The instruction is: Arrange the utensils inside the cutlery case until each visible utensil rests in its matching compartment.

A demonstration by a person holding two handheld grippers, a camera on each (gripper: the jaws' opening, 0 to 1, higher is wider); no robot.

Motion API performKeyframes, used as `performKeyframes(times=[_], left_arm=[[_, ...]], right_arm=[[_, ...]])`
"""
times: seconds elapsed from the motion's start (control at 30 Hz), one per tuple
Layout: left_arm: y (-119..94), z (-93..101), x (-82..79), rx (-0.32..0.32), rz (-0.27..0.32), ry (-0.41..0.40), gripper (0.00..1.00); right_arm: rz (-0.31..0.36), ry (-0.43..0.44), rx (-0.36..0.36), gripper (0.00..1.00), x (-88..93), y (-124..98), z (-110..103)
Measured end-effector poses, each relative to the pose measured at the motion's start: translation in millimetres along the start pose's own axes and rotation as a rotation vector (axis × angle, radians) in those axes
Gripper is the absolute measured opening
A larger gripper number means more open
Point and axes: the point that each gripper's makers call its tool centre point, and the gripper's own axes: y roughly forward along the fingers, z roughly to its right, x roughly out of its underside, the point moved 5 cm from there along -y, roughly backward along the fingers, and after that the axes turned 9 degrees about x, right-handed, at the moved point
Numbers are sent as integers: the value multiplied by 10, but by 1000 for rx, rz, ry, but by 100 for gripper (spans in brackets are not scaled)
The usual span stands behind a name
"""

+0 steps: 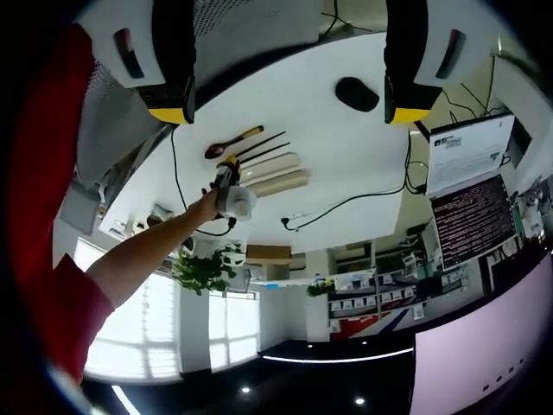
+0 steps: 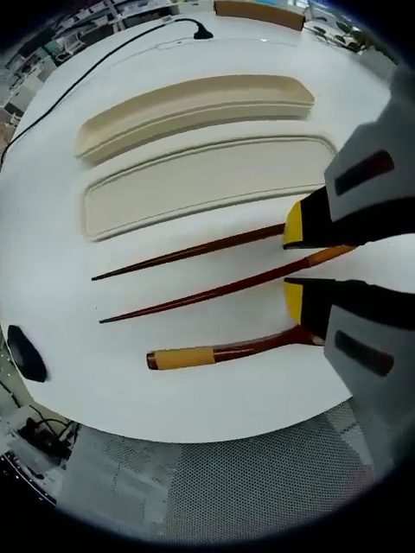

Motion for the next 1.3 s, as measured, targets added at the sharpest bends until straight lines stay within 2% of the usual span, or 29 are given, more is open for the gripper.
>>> performKeyframes(times=[0.07,0.1,0.13,0.23,0.27,0.3,0.33,0.4,0.43,0.53,0.87,1.03,1.3], left_arm=[[0,-1,-14,0,5,-1,93],[-1,-4,-23,-4,8,2,93],[-2,-6,-25,-5,8,3,93],[-4,-11,-28,-7,11,2,93],[-6,-12,-28,-8,12,3,93],[-10,-14,-24,-10,12,1,93],[-15,-14,-19,-10,11,1,93],[-26,-22,-6,-14,5,3,93],[-32,-27,-1,-15,6,4,93],[-41,-37,8,-21,4,2,93],[-82,-28,-10,-32,16,14,92],[-91,-22,12,-35,9,14,92],[-87,-14,-4,-33,15,27,92]], right_arm=[[-2,-11,2,10,2,-12,-36],[2,-72,5,10,-6,-9,-23],[7,-92,7,10,-5,-15,-39],[-8,-55,1,9,-11,-2,-26],[-9,-64,0,8,-5,-4,-37],[-19,-76,11,2,5,5,-63],[-9,-142,33,1,-25,-3,-20],[-41,-143,42,1,-22,-22,-63],[-58,-174,53,1,-31,-36,-93],[-64,-186,57,1,-65,-22,-10],[-26,-187,27,0,-29,-18,14],[2,-108,-30,0,-19,-37,-19],[18,-117,-26,0,23,-53,-14]])
